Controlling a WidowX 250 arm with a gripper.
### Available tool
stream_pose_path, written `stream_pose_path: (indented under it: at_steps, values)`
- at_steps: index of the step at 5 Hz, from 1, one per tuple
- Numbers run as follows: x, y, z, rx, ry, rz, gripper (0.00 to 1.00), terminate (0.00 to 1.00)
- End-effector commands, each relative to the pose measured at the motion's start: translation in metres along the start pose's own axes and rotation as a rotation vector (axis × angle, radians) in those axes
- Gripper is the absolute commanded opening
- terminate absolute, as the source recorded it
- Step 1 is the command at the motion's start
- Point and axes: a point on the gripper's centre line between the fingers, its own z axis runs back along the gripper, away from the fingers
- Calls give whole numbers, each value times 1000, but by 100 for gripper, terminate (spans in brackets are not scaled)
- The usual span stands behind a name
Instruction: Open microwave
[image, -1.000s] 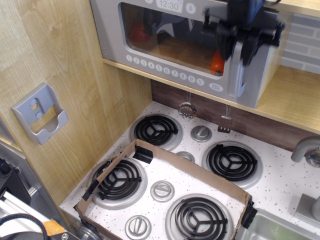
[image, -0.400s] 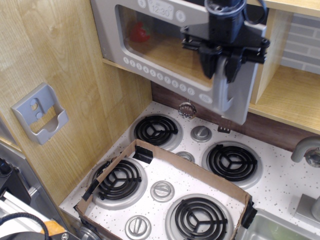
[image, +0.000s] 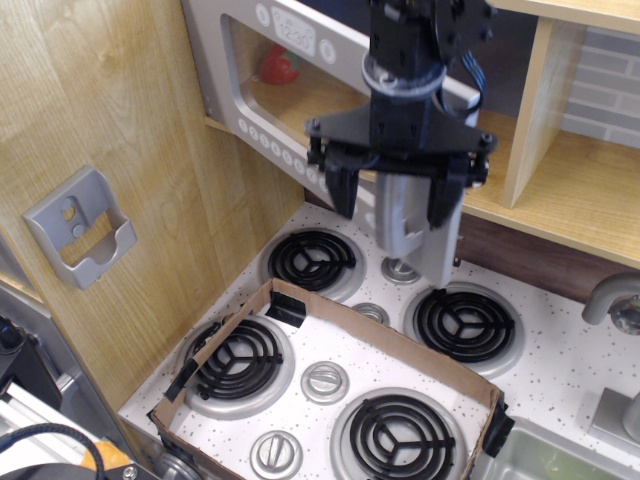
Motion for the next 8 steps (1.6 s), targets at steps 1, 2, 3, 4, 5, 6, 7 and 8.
stream_pose_path:
  at_steps: [1, 2, 3, 4, 5, 6, 7, 8]
  values:
    - [-47, -24, 0, -48, -44, 206, 100, 0]
    - [-57, -49, -4, -64, -33, 241, 100, 0]
    - [-53, -76, -6, -117, -1, 124, 100, 0]
    - [-40, -97, -18, -152, 2, -76, 100, 0]
    - [-14, -106, -20, -188, 17, -256, 100, 0]
    - [2, -109, -19, -207, -4, -364, 100, 0]
    - [25, -89, -28, -216, -69, -472, 100, 0]
    - [36, -69, -34, -177, -130, -435, 100, 0]
